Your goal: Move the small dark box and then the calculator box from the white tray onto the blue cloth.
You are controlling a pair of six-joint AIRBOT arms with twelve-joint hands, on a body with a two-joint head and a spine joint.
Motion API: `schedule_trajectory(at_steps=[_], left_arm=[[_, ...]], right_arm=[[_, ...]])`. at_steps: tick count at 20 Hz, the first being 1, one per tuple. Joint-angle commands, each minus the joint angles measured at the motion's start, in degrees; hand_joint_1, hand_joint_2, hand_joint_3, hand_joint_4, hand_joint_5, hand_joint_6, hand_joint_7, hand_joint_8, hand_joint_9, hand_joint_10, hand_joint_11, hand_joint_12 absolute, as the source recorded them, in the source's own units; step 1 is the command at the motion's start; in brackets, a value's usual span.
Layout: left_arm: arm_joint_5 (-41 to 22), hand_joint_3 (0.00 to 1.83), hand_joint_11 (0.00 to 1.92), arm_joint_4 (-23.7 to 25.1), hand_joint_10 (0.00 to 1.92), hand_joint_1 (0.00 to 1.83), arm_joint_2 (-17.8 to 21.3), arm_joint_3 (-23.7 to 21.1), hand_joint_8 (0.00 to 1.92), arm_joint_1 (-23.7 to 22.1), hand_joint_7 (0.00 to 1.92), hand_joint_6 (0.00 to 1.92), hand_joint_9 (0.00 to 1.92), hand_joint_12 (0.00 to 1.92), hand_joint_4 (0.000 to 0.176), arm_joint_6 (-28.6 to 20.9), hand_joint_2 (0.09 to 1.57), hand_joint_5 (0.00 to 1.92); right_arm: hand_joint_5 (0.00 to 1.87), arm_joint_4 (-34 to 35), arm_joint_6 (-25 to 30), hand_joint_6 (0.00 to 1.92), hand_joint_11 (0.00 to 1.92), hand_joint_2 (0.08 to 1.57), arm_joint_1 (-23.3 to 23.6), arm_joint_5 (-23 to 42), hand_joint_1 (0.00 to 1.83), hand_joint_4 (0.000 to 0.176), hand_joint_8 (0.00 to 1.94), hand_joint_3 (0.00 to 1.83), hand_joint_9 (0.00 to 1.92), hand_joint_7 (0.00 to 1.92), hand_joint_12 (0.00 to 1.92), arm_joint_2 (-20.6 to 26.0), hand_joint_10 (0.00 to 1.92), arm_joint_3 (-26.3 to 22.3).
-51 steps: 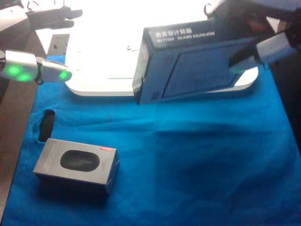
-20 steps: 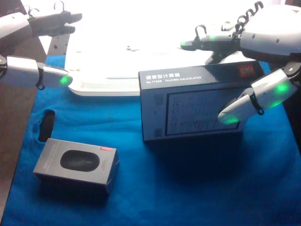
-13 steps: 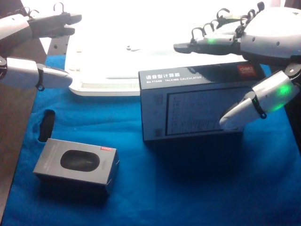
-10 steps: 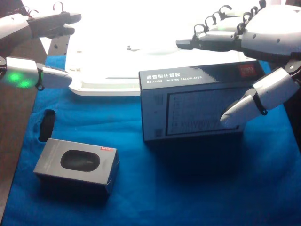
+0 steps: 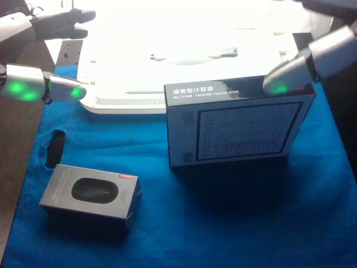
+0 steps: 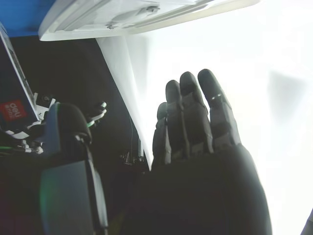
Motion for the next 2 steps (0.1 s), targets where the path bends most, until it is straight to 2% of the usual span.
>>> schedule_trajectory(at_steps=[1,2], left_arm=[[-7.1,0.0,0.0,-2.45,0.0,0.81,0.5,-0.03,0.0,-0.36,0.34,0.0,0.27,0.54,0.1,-0.22,0.97,0.12],[-7.38,0.0,0.0,-2.52,0.0,0.8,0.67,-0.16,0.0,-0.36,0.29,0.0,0.23,0.43,0.094,-0.22,0.98,0.09]], right_arm=[[0.0,3.08,0.3,0.0,0.0,0.76,1.06,4.62,0.41,0.176,0.0,0.0,0.04,0.0,0.44,0.07,0.01,0.33],[0.0,4.11,0.29,0.0,0.0,0.76,1.51,4.78,0.38,0.176,0.0,0.0,0.03,0.02,0.43,0.18,0.02,0.52]])
